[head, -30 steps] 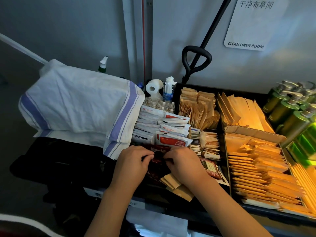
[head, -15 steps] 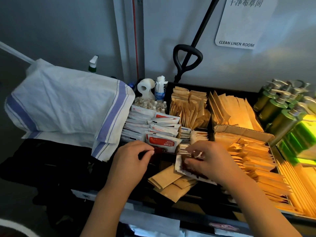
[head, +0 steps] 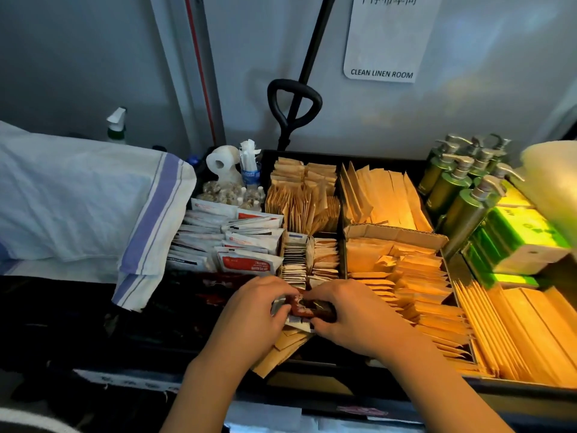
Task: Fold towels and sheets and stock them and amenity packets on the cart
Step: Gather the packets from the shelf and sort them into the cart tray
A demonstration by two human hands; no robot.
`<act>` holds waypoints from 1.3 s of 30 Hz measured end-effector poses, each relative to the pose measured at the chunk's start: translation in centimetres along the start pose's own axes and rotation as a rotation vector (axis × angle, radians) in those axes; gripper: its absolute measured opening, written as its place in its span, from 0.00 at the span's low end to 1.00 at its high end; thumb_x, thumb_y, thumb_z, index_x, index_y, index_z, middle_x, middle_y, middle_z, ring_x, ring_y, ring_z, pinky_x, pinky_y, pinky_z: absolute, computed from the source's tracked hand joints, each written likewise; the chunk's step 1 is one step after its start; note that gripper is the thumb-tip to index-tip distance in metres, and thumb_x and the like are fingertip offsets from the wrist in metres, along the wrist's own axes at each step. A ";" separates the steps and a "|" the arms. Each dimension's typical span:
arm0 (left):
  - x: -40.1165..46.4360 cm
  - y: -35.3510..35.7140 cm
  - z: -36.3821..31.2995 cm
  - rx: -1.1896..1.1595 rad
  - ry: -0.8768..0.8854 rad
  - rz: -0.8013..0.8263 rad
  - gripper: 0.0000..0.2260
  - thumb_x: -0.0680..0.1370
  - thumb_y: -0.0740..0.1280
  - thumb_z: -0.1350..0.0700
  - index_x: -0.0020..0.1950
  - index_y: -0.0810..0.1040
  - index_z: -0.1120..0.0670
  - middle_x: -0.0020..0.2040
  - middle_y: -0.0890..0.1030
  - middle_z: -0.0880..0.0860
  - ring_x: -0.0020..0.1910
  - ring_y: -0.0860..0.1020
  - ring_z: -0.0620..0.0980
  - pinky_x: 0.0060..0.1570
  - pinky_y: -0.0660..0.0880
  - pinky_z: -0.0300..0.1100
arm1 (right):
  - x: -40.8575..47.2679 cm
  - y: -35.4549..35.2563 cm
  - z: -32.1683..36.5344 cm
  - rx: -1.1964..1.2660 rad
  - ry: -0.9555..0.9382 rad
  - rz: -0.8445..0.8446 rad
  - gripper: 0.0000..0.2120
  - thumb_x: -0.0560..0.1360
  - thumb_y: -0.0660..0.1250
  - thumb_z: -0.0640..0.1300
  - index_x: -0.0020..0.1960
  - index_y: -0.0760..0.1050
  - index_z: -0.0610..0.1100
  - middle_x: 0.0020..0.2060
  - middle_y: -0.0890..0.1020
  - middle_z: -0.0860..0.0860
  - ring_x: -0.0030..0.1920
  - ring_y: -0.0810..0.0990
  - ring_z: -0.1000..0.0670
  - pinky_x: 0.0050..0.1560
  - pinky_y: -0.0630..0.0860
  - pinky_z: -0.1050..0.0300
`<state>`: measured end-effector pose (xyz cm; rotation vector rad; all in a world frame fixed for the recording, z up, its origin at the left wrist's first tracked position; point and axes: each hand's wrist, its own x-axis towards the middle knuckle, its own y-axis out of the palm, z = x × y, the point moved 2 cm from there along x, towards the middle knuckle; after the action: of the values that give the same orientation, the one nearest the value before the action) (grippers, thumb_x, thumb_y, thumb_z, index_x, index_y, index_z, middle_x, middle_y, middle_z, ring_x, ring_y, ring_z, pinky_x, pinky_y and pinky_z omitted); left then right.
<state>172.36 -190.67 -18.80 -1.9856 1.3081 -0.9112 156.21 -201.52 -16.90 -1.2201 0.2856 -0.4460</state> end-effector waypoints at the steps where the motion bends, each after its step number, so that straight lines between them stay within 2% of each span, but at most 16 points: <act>1: 0.0 0.1 -0.1 0.009 -0.005 0.003 0.14 0.77 0.73 0.56 0.59 0.83 0.40 0.56 0.79 0.35 0.59 0.74 0.37 0.63 0.75 0.42 | 0.0 0.0 -0.1 0.014 -0.012 -0.003 0.19 0.75 0.69 0.56 0.64 0.81 0.55 0.52 0.85 0.58 0.50 0.80 0.56 0.52 0.80 0.54; 6: -0.1 -0.1 -0.3 -0.021 0.003 -0.024 0.14 0.77 0.74 0.55 0.60 0.84 0.41 0.56 0.79 0.35 0.59 0.76 0.37 0.63 0.76 0.43 | -0.2 -0.6 -0.7 0.038 -0.081 -0.069 0.12 0.81 0.68 0.48 0.62 0.83 0.54 0.53 0.86 0.57 0.53 0.80 0.52 0.55 0.77 0.51; 10: -0.2 -1.0 -0.5 -0.105 0.039 -0.126 0.11 0.77 0.75 0.56 0.57 0.85 0.44 0.53 0.81 0.36 0.56 0.79 0.38 0.57 0.79 0.44 | -0.1 -1.9 0.0 0.204 -0.127 -0.268 0.11 0.78 0.72 0.40 0.59 0.85 0.50 0.52 0.86 0.57 0.54 0.81 0.58 0.58 0.77 0.61; 13: -0.5 -2.5 -0.2 -0.149 0.052 -0.278 0.10 0.77 0.74 0.60 0.53 0.86 0.47 0.50 0.83 0.38 0.53 0.82 0.41 0.53 0.80 0.44 | 0.7 -2.4 1.3 0.308 -0.147 -0.337 0.10 0.78 0.73 0.41 0.58 0.86 0.50 0.51 0.85 0.59 0.53 0.81 0.61 0.58 0.76 0.66; 17: -0.8 -5.3 0.9 -0.147 0.059 -0.412 0.10 0.76 0.75 0.61 0.52 0.86 0.46 0.50 0.84 0.38 0.53 0.83 0.44 0.53 0.80 0.47 | 2.8 -2.5 3.4 0.241 -0.133 -0.379 0.08 0.77 0.74 0.43 0.55 0.86 0.50 0.48 0.84 0.57 0.51 0.79 0.56 0.54 0.77 0.57; 19: -1.0 -6.6 1.7 -0.136 0.067 -0.443 0.11 0.76 0.76 0.61 0.53 0.86 0.45 0.51 0.84 0.38 0.55 0.82 0.43 0.54 0.80 0.46 | 3.9 -2.5 4.5 0.233 -0.138 -0.381 0.08 0.76 0.75 0.42 0.55 0.86 0.48 0.47 0.83 0.55 0.50 0.79 0.54 0.53 0.77 0.54; 23: -1.7 -8.1 4.2 -0.209 -0.024 -0.451 0.13 0.76 0.76 0.59 0.56 0.86 0.42 0.54 0.84 0.37 0.57 0.82 0.40 0.57 0.80 0.43 | 5.8 -1.7 6.3 0.251 -0.162 -0.393 0.05 0.76 0.75 0.42 0.51 0.86 0.47 0.43 0.83 0.53 0.46 0.80 0.52 0.47 0.78 0.50; 30: -2.1 -8.9 7.2 -0.270 -0.068 -0.468 0.16 0.76 0.76 0.60 0.51 0.85 0.37 0.48 0.85 0.35 0.49 0.84 0.37 0.49 0.78 0.30 | 7.2 0.2 8.3 0.271 -0.166 -0.422 0.06 0.76 0.75 0.39 0.51 0.87 0.45 0.44 0.84 0.52 0.43 0.81 0.50 0.46 0.80 0.49; 32: -1.8 -9.2 7.3 -0.279 -0.057 -0.495 0.19 0.76 0.75 0.61 0.51 0.84 0.33 0.47 0.85 0.35 0.48 0.84 0.36 0.48 0.76 0.27 | 7.6 0.3 8.8 0.264 -0.158 -0.447 0.06 0.76 0.75 0.39 0.52 0.87 0.45 0.44 0.85 0.53 0.44 0.82 0.51 0.47 0.81 0.51; 35: -1.5 -9.7 7.5 -0.275 -0.012 -0.513 0.15 0.77 0.74 0.59 0.53 0.85 0.37 0.48 0.85 0.35 0.49 0.84 0.37 0.47 0.75 0.25 | 8.3 0.4 9.3 0.276 -0.145 -0.480 0.06 0.75 0.76 0.38 0.51 0.87 0.45 0.44 0.85 0.53 0.44 0.82 0.52 0.46 0.80 0.55; 37: -1.2 -9.7 8.0 -0.265 -0.018 -0.484 0.15 0.77 0.75 0.58 0.52 0.84 0.35 0.48 0.84 0.34 0.48 0.83 0.35 0.46 0.74 0.24 | 8.8 0.7 9.2 0.247 -0.128 -0.459 0.05 0.74 0.76 0.39 0.49 0.86 0.45 0.43 0.85 0.52 0.44 0.82 0.50 0.44 0.77 0.57; 39: -1.0 -9.3 8.8 -0.239 -0.033 -0.420 0.20 0.76 0.76 0.59 0.49 0.82 0.30 0.46 0.84 0.33 0.47 0.83 0.35 0.46 0.74 0.24 | 9.1 1.6 9.0 0.193 -0.104 -0.385 0.06 0.74 0.75 0.40 0.50 0.86 0.46 0.44 0.85 0.52 0.46 0.83 0.48 0.47 0.77 0.56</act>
<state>183.99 -185.61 -17.07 -2.5117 1.0362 -0.9359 168.47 -197.94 -15.25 -1.1045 -0.0847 -0.7223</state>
